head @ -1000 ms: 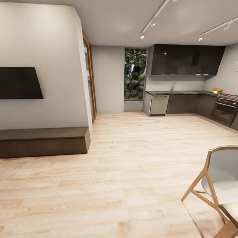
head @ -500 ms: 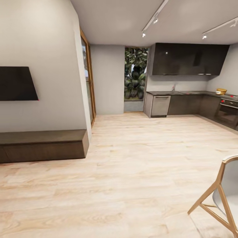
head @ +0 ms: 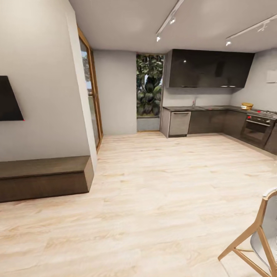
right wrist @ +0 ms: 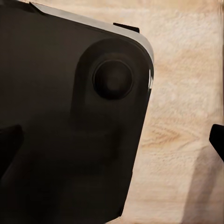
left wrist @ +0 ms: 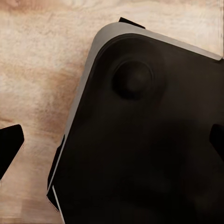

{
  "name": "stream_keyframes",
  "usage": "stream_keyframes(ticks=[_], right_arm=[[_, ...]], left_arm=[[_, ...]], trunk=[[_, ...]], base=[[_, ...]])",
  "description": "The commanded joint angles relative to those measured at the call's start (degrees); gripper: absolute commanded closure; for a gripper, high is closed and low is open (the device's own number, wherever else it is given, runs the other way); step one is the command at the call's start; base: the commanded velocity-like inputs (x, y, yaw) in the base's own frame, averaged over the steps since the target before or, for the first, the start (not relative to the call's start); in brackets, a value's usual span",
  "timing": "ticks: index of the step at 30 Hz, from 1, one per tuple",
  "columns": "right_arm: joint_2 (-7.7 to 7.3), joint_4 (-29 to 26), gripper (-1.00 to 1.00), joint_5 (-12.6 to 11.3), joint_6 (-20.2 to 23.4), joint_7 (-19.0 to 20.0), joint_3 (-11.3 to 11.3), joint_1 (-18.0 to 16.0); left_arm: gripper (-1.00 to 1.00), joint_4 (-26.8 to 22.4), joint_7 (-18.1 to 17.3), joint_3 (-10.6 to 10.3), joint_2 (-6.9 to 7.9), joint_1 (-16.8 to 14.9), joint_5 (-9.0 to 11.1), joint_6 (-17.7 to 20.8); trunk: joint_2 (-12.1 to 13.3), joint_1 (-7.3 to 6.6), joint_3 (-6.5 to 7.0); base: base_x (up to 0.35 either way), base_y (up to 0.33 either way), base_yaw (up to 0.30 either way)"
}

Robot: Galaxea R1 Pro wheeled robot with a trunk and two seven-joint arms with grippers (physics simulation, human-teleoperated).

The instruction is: In the kitchen, take the popcorn bag from the countertop, put it into the microwave, and heat it until the popcorn is cooked so the cooked popcorn ends up inside the bag.

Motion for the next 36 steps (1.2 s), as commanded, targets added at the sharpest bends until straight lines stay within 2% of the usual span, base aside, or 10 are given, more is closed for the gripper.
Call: stream_keyframes(ticks=[1, 23, 36], right_arm=[[-0.01, 0.0, -1.00, 0.4, -0.1, 0.0, 0.0, 0.0], [-0.01, 0.0, -1.00, 0.3, -0.2, -0.1, 0.0, 0.0], [-0.19, 0.0, -1.00, 0.4, -0.1, 0.1, 0.0, 0.0]], left_arm=[[-1.00, 0.0, 0.1, 0.2, -0.01, 0.0, 0.1, -0.1], [-1.00, 0.0, 0.1, 0.2, -0.09, 0.0, 0.0, -0.1], [-1.00, 0.0, 0.1, 0.2, -0.09, 0.0, 0.0, -0.1]], trunk=[[0.0, 0.03, -0.05], [0.0, 0.03, -0.05], [0.0, 0.03, -0.05]], base=[[0.336, 0.000, -0.250], [0.336, 0.000, -0.250], [0.336, 0.000, -0.026]])
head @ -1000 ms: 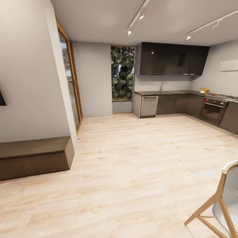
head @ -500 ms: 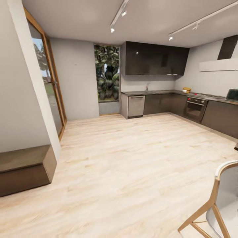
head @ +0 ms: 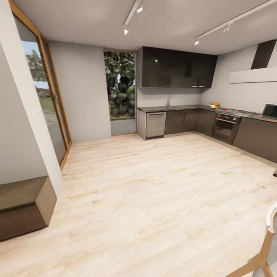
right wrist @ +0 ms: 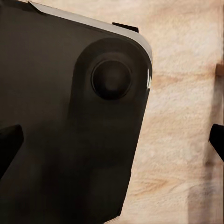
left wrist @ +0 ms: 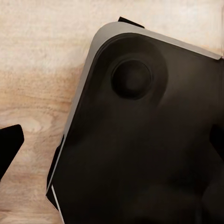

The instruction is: In the kitchen, take the popcorn bag from the countertop, put it into the microwave, and heat it until the popcorn is cooked so the cooked popcorn ends up inside the bag.

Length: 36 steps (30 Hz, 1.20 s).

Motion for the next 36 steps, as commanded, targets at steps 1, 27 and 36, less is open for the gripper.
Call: stream_keyframes(ticks=[1, 27, 36], right_arm=[[-0.01, 0.0, -1.00, 0.3, -0.1, 0.0, 0.0, 0.0], [0.13, 0.0, -1.00, -0.1, -0.3, -0.2, -0.1, 0.0], [0.16, 0.0, -1.00, -0.1, -0.3, -0.2, -0.1, 0.0]], left_arm=[[-1.00, 0.0, 0.1, 0.2, -0.01, 0.0, 0.1, -0.1], [-1.00, 0.0, 0.1, 0.2, -0.01, 0.0, 0.1, -0.1], [-1.00, 0.0, 0.1, 0.2, -0.01, 0.0, 0.1, 0.0]], trunk=[[0.0, 0.03, -0.05], [0.0, 0.03, -0.05], [0.0, 0.03, -0.05]], base=[[0.336, 0.000, 0.000], [0.336, 0.040, -0.100], [0.336, 0.044, -0.245]])
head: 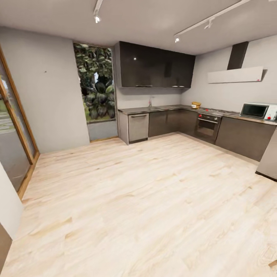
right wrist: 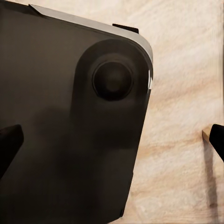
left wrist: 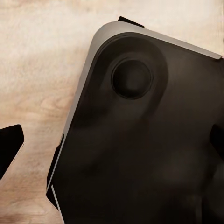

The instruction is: In the kitchen, take the popcorn bag from the countertop, put it into the microwave, and heat it until the popcorn is cooked so the cooked popcorn ends up inside the bag.

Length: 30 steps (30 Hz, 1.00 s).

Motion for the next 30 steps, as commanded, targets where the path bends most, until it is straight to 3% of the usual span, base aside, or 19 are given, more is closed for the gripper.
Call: stream_keyframes(ticks=[1, 14, 30], right_arm=[[-0.01, 0.0, -1.00, 0.4, -0.1, 0.0, 0.0, 0.0], [-0.01, 0.0, -1.00, 0.4, -0.1, 0.0, 0.0, 0.0], [-0.18, 0.0, -1.00, 0.4, 0.0, 0.0, 0.0, 0.0]], left_arm=[[-1.00, 0.0, 0.1, 0.2, -0.01, 0.0, 0.1, -0.1], [-1.00, 0.0, 0.1, 0.2, -0.01, 0.0, 0.1, -0.1], [-1.00, 0.0, 0.1, 0.2, -0.01, 0.0, 0.1, -0.1]], trunk=[[0.0, 0.03, -0.05], [0.0, 0.03, -0.05], [0.0, 0.03, -0.05]], base=[[0.336, 0.001, -0.245], [0.336, 0.000, -0.231], [0.336, 0.000, -0.011]])
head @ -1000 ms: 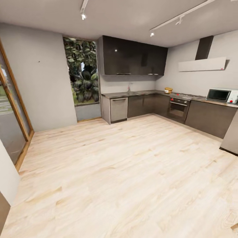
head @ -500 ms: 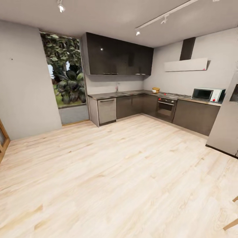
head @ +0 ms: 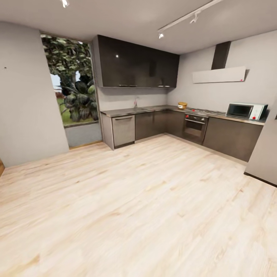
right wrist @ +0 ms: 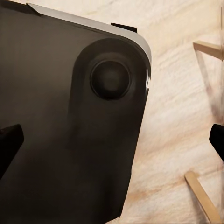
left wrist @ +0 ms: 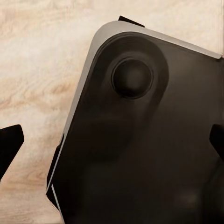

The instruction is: In the kitchen, take the popcorn bag from the countertop, put it into the microwave, and heat it until the popcorn is cooked so the cooked popcorn ends up inside the bag.

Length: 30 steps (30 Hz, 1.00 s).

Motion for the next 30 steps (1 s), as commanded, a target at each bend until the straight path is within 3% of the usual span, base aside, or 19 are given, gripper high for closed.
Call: stream_keyframes(ticks=[1, 14, 30], right_arm=[[-0.01, 0.0, -1.00, 0.4, -0.1, 0.0, 0.0, 0.0], [0.01, 0.0, -1.00, 0.4, -0.6, 0.0, -0.1, 0.0], [0.08, 0.0, -1.00, 0.3, -0.9, 0.0, -0.1, 0.0]], left_arm=[[-1.00, 0.0, 0.1, 0.2, -0.01, 0.0, 0.1, -0.1], [-1.00, 0.0, 0.1, 0.2, -0.01, 0.0, 0.1, -0.1], [-1.00, 0.0, 0.1, 0.2, -0.01, 0.0, 0.1, -0.1]], trunk=[[0.0, 0.03, -0.05], [0.0, 0.03, -0.05], [0.0, 0.03, -0.05]], base=[[0.337, 0.000, 0.000], [0.337, 0.000, -0.009], [0.337, 0.000, -0.238]])
